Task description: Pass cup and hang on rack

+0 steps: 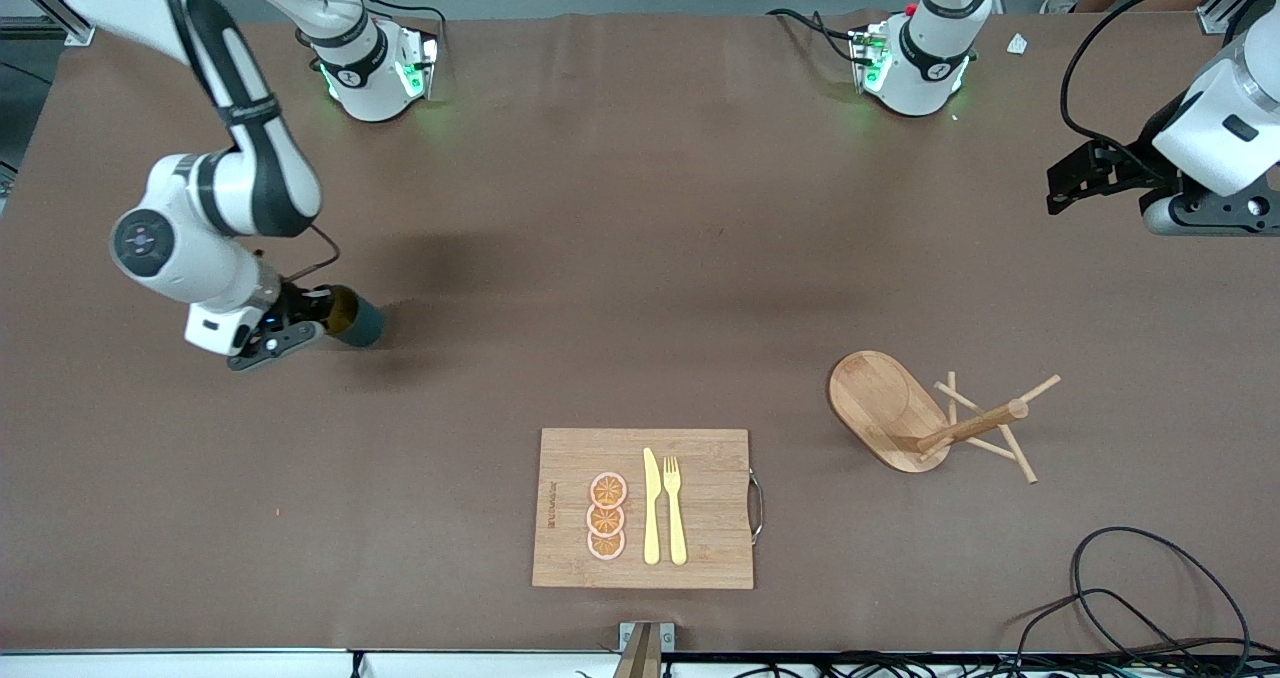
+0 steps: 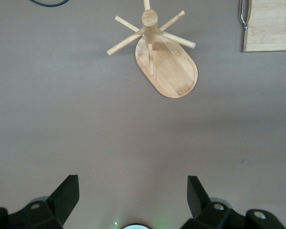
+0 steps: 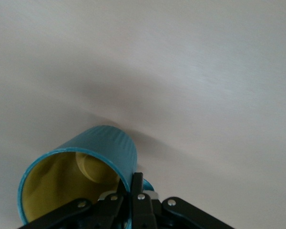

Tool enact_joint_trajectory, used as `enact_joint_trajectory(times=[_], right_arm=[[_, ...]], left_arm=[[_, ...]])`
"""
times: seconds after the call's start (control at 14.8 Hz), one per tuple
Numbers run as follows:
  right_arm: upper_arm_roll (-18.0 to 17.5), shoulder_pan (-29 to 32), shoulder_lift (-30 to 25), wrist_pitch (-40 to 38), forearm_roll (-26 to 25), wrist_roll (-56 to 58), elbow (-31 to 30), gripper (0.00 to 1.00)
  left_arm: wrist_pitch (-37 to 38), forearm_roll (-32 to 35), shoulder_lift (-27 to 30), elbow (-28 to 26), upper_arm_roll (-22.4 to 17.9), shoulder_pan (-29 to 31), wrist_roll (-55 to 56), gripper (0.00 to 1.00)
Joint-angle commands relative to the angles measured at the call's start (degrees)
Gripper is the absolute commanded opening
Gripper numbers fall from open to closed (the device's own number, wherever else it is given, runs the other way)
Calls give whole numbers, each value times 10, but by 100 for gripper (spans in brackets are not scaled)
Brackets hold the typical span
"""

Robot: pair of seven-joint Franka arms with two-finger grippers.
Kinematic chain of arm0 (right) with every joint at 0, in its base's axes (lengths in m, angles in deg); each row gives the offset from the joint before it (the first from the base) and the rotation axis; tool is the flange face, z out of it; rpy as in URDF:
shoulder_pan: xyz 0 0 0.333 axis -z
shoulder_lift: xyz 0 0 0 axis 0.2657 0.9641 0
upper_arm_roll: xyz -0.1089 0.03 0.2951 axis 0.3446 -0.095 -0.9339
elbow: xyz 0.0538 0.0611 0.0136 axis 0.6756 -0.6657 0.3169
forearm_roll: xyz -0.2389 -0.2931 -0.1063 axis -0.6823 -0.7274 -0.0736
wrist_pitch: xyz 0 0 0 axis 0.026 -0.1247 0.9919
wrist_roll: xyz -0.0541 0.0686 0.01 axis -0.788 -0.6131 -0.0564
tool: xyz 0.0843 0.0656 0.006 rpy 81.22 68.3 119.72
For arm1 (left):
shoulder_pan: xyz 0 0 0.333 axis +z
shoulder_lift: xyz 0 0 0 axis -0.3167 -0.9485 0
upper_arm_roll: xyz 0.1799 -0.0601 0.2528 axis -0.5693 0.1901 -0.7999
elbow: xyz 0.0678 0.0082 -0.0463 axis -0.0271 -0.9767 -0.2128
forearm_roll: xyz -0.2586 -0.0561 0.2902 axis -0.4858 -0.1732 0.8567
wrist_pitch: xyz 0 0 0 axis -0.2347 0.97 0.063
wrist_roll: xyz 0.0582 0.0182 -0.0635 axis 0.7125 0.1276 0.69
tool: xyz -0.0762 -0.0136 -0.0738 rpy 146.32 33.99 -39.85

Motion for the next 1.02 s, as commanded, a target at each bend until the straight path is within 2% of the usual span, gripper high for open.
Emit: enact_joint_trajectory(times=[0.0, 0.2, 0.41, 0.61, 0.95], right_arm=[[4, -96, -33, -10, 7, -174, -14, 0], [6, -227, -20, 13, 8, -401, 15, 0], [6, -310, 40, 14, 8, -533, 84, 0], [6, -364, 100, 11, 8, -567, 155, 0], [6, -401, 175, 8, 7, -618, 252, 0]], left_arm=[[-2, -4, 1, 3, 2, -8, 1, 100], [8, -4, 1, 2, 3, -5, 2, 100], [8, -3, 1, 3, -1, 3, -10, 100], [8, 1, 0, 4, -1, -1, -6, 100], [3, -8, -38, 5, 0, -3, 2, 100]])
